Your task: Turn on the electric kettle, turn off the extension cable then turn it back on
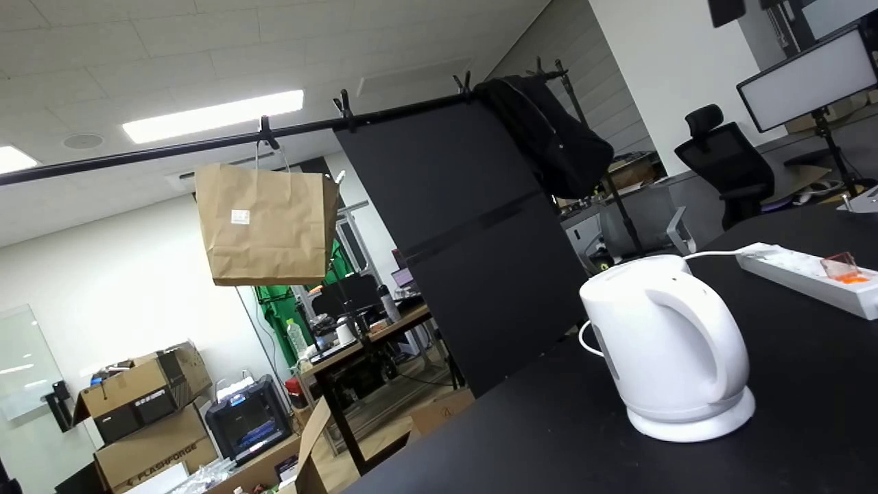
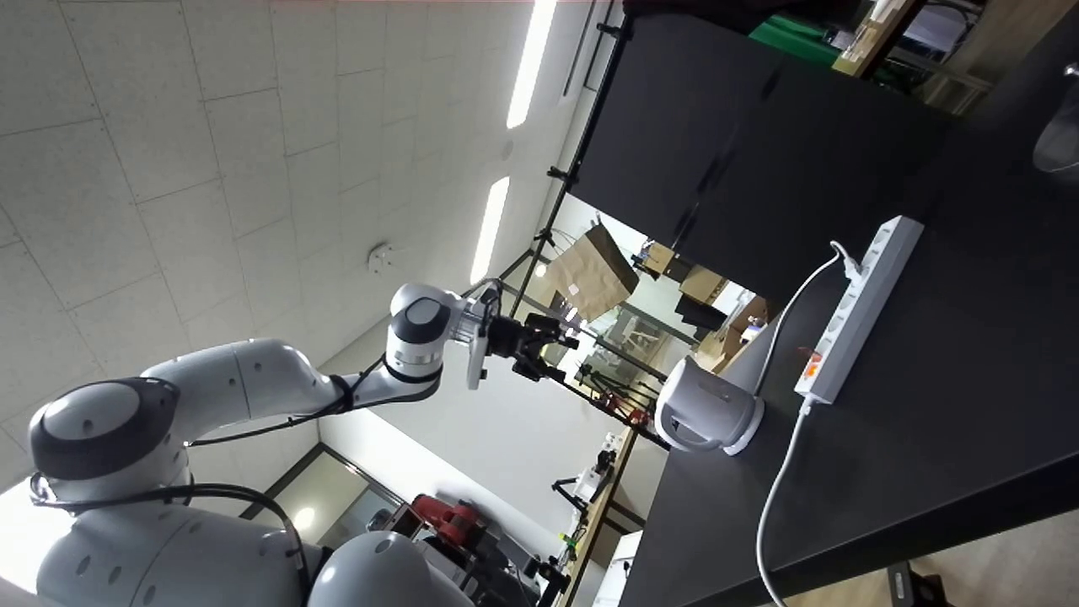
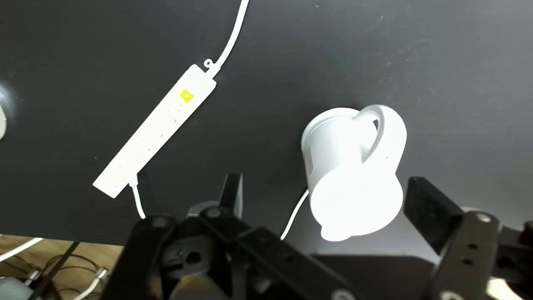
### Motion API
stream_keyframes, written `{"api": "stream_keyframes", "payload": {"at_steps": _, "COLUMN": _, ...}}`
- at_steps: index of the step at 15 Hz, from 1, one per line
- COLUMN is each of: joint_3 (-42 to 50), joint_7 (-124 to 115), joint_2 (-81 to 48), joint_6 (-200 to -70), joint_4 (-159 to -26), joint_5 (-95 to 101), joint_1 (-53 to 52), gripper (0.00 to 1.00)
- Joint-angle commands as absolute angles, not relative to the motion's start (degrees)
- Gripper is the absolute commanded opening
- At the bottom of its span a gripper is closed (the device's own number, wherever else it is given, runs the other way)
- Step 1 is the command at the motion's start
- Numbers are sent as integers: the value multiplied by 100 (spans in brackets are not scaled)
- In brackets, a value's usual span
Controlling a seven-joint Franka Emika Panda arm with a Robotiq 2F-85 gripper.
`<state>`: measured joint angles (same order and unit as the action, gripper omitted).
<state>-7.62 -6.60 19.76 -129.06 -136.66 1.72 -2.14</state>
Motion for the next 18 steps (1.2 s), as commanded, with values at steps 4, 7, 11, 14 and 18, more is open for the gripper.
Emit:
{"api": "stream_keyframes", "payload": {"at_steps": 4, "joint_3": -780, "joint_7": -654, "joint_2": 1368, "joint_6": -12872, "joint_4": -13224, "joint_5": 58, "joint_1": -526, "gripper": 100}}
{"api": "stream_keyframes", "payload": {"at_steps": 7, "joint_3": -767, "joint_7": -654, "joint_2": 1354, "joint_6": -12880, "joint_4": -13244, "joint_5": 62, "joint_1": -520, "gripper": 100}}
{"api": "stream_keyframes", "payload": {"at_steps": 11, "joint_3": -765, "joint_7": -654, "joint_2": 1375, "joint_6": -12880, "joint_4": -13246, "joint_5": 62, "joint_1": -518, "gripper": 100}}
{"api": "stream_keyframes", "payload": {"at_steps": 14, "joint_3": -765, "joint_7": -654, "joint_2": 1375, "joint_6": -12880, "joint_4": -13247, "joint_5": 62, "joint_1": -518, "gripper": 100}}
{"api": "stream_keyframes", "payload": {"at_steps": 18, "joint_3": -765, "joint_7": -654, "joint_2": 1375, "joint_6": -12880, "joint_4": -13248, "joint_5": 62, "joint_1": -518, "gripper": 100}}
